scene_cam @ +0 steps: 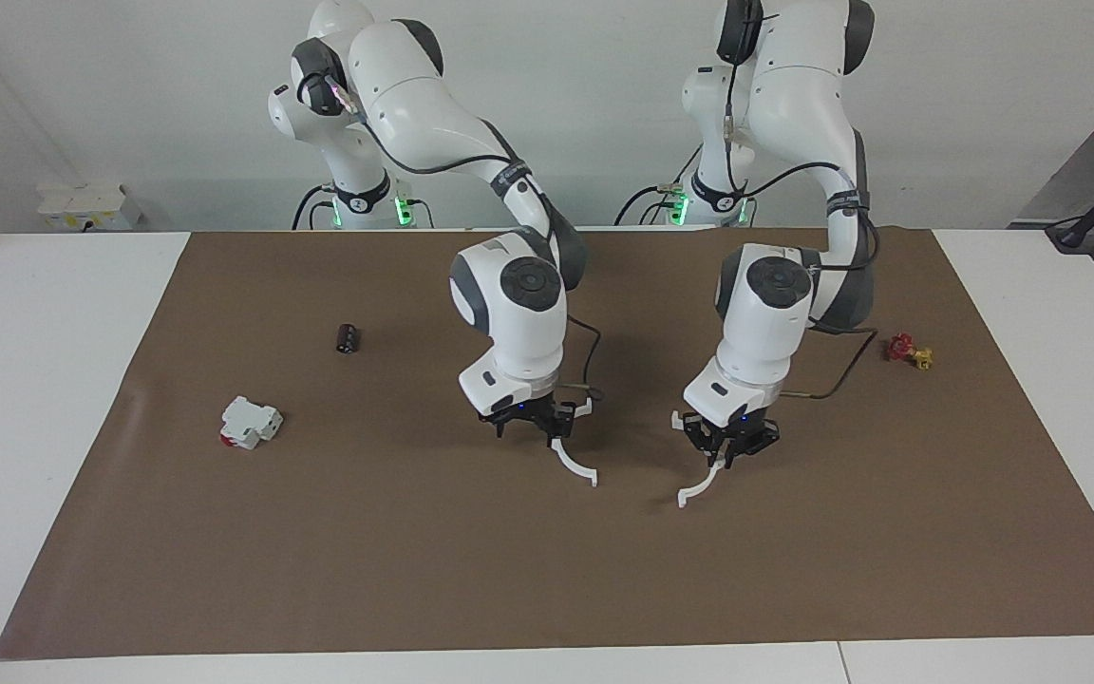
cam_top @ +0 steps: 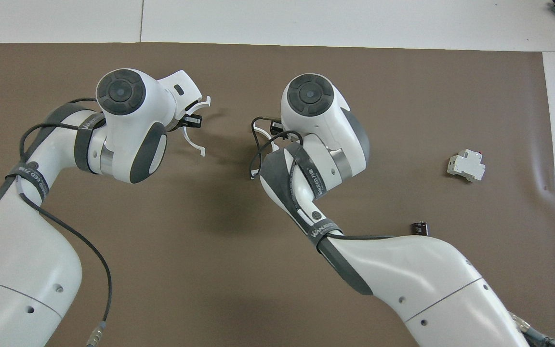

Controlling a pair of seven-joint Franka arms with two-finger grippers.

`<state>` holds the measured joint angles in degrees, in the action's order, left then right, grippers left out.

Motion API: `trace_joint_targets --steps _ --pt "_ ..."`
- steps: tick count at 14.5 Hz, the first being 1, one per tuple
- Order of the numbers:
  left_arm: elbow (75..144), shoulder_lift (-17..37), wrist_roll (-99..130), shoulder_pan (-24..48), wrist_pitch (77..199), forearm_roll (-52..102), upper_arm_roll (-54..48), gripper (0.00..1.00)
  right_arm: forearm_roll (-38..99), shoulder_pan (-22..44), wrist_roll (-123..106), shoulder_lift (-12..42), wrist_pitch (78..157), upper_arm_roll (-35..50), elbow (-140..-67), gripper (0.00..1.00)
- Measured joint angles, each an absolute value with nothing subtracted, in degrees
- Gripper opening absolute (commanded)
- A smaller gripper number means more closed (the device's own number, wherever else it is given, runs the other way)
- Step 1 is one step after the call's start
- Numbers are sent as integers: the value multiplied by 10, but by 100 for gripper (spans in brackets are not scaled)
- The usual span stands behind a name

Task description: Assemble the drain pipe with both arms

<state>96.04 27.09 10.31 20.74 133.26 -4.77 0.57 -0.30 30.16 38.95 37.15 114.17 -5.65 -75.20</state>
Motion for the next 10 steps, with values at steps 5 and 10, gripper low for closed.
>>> trace_joint_targets --steps 5,10 --pt "967 276 178 247 1333 -52 6 0 2 222 268 281 1021 -55 -741 83" --pt "993 277 207 273 1343 -53 6 0 17 139 122 179 899 -55 -739 83"
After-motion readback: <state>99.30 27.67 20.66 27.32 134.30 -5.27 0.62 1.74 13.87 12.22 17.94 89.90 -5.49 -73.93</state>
